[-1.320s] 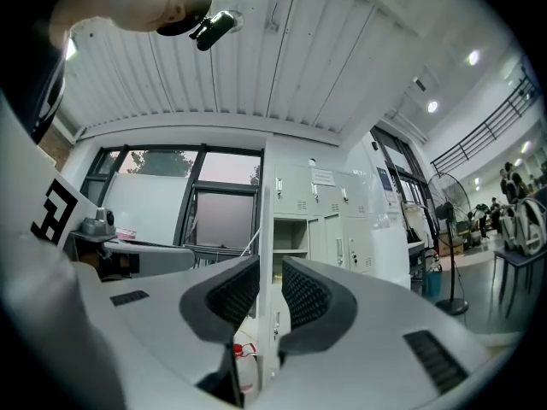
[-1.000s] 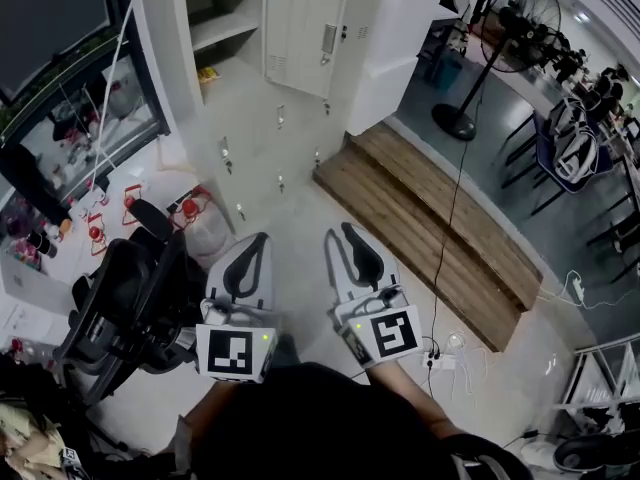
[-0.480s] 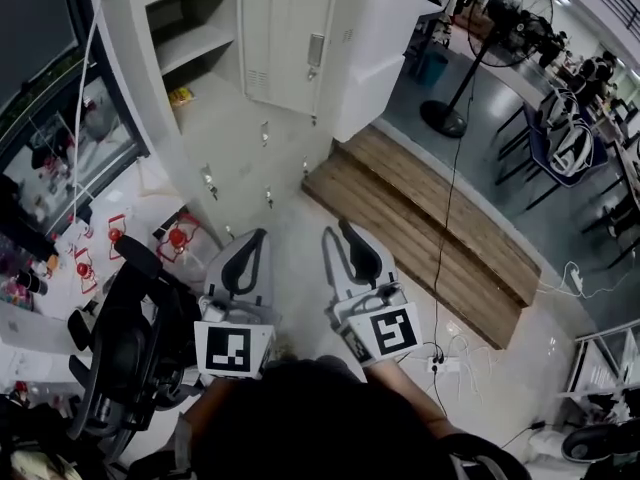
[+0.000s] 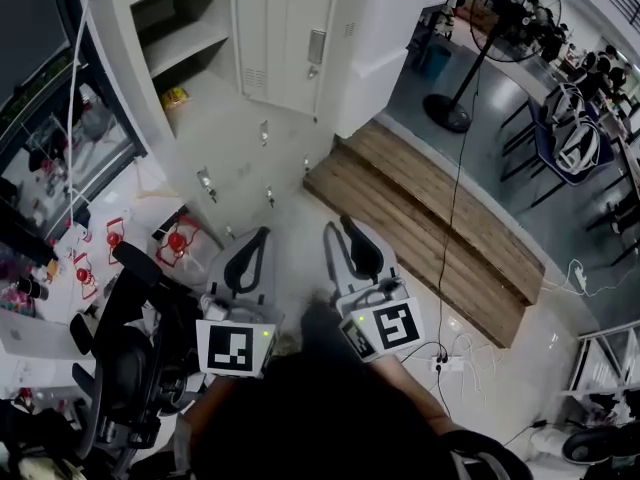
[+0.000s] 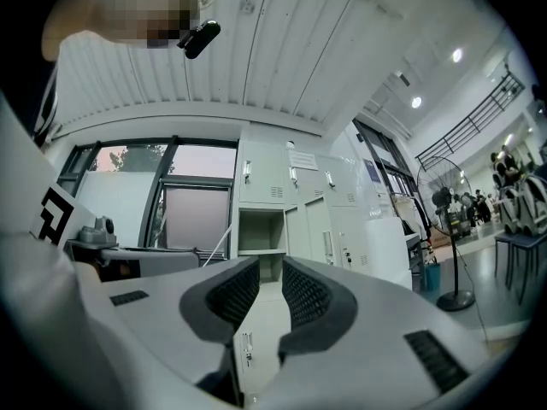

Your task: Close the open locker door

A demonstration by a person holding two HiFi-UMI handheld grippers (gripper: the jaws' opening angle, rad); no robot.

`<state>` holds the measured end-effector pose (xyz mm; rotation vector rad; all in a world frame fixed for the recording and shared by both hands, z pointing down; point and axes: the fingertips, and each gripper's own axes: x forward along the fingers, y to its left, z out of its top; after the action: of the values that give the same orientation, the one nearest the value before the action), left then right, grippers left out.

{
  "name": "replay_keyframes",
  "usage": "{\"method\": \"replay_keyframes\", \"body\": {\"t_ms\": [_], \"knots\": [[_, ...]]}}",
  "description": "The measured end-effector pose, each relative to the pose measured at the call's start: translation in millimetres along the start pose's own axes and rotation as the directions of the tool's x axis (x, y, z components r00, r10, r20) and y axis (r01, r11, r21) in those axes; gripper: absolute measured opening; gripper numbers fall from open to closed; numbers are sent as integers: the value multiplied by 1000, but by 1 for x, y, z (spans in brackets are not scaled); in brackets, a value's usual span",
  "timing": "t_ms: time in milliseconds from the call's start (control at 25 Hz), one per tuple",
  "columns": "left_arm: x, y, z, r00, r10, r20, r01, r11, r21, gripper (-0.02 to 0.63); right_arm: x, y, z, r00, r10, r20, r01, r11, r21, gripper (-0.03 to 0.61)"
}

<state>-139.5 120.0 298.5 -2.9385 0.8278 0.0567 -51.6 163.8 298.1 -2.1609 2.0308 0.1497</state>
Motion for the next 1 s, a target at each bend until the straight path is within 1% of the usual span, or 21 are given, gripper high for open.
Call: {"method": "replay_keyframes", "body": {"t_ms": [240,440,640,800,1000], "knots": [[33,17,-1,1000,27,8,-27,1000,3,2,42,-14,0,998,50,26,-50,999,-2,75],[78,36,-2,997,71,22,-71,997,6,2,87,-37,0,993,111,42,-111,994,-13,75],[132,57,-1,992,123,40,-123,992,-4,2,141,-66,-2,984,177,36,-176,984,-22,75],[172,68,-5,986,165,24,-165,986,-7,2,178,-94,0,974,224,36,-223,974,-26,75],[218,77,-1,978,209,17,-208,978,-10,2,219,-126,1,961,275,35,-275,962,-7,75]]}}
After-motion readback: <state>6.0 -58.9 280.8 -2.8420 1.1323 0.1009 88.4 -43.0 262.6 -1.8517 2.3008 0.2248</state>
